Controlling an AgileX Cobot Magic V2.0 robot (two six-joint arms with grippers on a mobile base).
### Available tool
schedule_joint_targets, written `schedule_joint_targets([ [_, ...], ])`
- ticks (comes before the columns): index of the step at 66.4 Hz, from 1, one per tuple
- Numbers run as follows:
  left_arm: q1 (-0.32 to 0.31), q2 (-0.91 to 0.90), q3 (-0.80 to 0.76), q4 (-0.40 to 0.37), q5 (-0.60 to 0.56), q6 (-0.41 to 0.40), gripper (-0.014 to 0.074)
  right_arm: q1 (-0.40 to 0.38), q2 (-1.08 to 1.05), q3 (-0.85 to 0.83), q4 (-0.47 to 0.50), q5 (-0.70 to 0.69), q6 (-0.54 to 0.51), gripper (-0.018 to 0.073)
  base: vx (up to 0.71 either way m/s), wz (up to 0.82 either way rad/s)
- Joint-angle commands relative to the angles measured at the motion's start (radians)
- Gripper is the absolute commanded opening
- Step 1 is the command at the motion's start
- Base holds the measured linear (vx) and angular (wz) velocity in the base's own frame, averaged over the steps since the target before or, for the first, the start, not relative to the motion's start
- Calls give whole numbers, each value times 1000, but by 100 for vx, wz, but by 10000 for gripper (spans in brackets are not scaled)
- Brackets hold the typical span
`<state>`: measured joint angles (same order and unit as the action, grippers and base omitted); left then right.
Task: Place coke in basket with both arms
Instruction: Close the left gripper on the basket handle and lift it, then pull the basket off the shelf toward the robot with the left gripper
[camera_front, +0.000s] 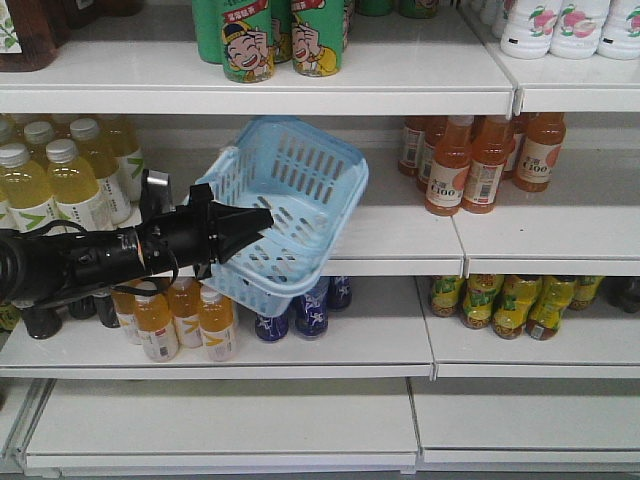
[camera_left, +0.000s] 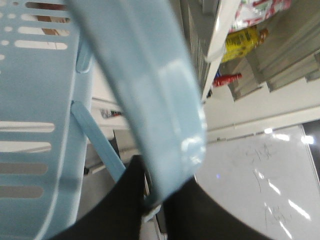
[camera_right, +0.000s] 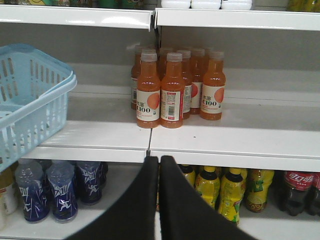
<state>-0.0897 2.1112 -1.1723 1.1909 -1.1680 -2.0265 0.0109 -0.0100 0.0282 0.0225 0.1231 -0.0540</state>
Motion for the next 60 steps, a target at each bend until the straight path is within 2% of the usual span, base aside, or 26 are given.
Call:
schedule_joint_targets([
  [1, -13, -60, -20, 71, -197, -51, -8, 0, -18, 9, -2, -78, 0, -5, 0, 0],
  [8, -33, -97, 3, 205, -213, -51, -8, 0, -18, 9, -2, -78, 0, -5, 0, 0],
  [16, -66, -157, 95, 263, -213, -51, -8, 0, -18, 9, -2, -78, 0, -5, 0, 0],
  [26, -114, -247, 250, 267, -213, -48, -8, 0, -18, 9, -2, -78, 0, -5, 0, 0],
  [38, -172, -369, 381, 264, -213, 1, -8, 0, -18, 9, -2, -78, 0, -5, 0, 0],
  [50, -245, -514, 417, 267, -213, -7, -8, 0, -18, 9, -2, -78, 0, -5, 0, 0],
  [60, -304, -648, 415, 203, -213, -9, -8, 0, -18, 9, -2, -78, 0, -5, 0, 0],
])
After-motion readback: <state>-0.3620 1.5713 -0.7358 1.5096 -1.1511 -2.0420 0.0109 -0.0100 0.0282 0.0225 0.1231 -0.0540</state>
